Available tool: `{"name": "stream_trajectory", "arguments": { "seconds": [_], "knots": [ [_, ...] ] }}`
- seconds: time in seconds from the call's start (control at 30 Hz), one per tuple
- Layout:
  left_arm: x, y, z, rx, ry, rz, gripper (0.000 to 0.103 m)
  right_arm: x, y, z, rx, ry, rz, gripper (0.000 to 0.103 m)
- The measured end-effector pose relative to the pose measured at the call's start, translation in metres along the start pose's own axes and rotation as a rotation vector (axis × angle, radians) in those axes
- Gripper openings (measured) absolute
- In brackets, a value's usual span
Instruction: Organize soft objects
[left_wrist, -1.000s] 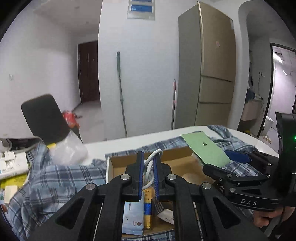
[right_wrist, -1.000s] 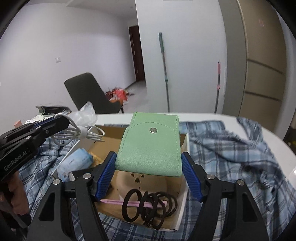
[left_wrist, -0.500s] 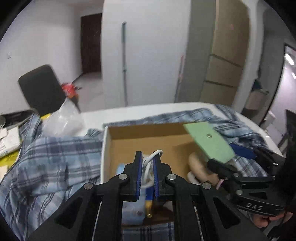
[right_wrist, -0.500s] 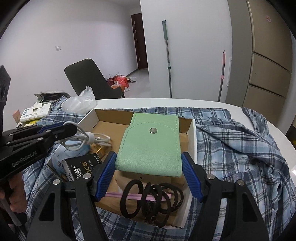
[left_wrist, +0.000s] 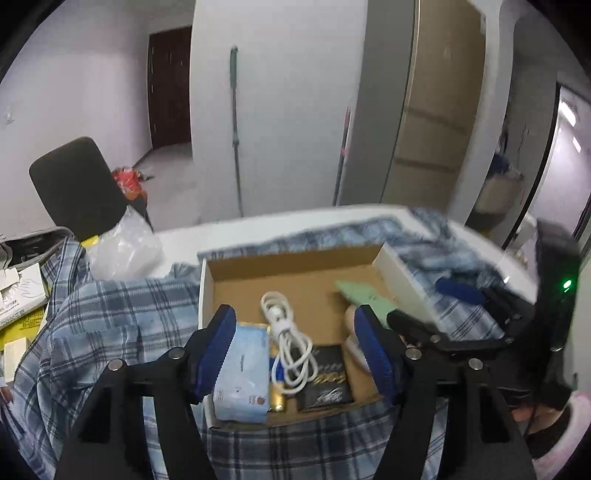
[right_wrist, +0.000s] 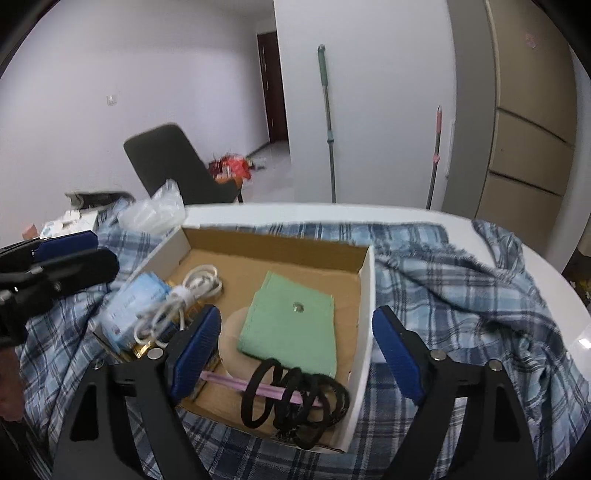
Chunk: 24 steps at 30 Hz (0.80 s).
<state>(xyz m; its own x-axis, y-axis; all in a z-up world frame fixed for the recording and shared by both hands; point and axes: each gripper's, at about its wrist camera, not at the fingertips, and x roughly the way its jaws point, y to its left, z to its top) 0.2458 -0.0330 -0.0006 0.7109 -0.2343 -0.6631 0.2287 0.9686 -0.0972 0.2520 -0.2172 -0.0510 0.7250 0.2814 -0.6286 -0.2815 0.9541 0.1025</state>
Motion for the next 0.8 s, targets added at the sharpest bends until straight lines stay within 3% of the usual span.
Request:
{"name": "stream_trajectory", "arguments": {
  "seconds": [0.4, 0.53, 0.57, 0.63, 0.8],
  "knots": [
    [-0.099, -0.013, 0.011, 0.024, -0.393, 0.033, 0.069, -0.096, 0.015, 0.033, -0.026, -0.265, -0.042, 0.084],
    [-0.146, -0.02, 0.004, 0.042, -0.551, 0.088, 0.069, -0.134, 0.025, 0.034, -0.047, -0.351, -0.074, 0.093],
    [-0.158, -0.023, 0.002, 0.055, -0.583, 0.105, 0.071, -0.144, 0.027, 0.035, -0.049, -0.376, -0.077, 0.095],
    [-0.178, -0.028, -0.003, 0.074, -0.627, 0.118, 0.099, -0.161, 0.03, 0.034, -0.042, -0.415, -0.079, 0.1],
    [-0.222, -0.035, -0.027, 0.08, -0.785, 0.188, 0.103, -0.195, 0.038, 0.027, -0.045, -0.491, -0.084, 0.103]
  ]
}}
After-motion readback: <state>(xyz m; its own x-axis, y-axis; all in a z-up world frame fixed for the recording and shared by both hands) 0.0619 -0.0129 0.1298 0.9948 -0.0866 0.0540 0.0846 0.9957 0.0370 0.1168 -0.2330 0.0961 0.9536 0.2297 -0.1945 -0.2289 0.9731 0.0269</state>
